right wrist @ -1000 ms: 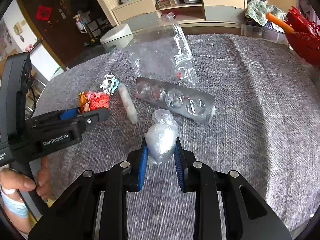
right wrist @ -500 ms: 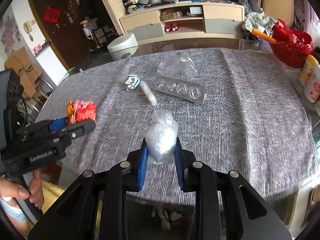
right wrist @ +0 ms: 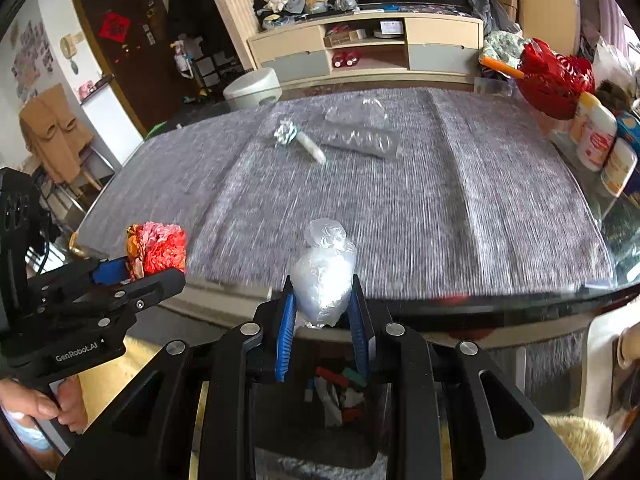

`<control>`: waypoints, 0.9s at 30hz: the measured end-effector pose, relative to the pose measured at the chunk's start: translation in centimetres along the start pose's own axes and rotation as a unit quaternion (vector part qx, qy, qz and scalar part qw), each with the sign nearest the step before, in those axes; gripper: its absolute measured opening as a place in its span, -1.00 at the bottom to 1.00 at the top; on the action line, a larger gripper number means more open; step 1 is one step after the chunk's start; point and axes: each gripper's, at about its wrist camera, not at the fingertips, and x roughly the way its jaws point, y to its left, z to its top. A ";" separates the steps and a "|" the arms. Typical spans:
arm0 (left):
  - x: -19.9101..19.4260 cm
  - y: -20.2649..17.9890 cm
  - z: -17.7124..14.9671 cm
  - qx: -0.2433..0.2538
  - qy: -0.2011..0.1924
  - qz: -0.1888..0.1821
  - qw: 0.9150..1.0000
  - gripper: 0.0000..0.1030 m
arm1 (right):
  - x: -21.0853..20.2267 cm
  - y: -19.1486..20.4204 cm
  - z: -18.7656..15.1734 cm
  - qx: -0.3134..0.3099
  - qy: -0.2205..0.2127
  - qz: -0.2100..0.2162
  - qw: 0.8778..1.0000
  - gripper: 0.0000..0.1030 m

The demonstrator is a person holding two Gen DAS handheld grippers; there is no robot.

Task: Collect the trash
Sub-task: 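Lower both tools into the bin and release the wrapper and ball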

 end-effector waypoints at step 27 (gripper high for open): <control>8.7 -1.4 -11.6 -0.009 0.118 -0.014 0.993 -0.02 | 6.6 -1.6 -9.2 0.034 0.112 -0.003 0.993 -0.49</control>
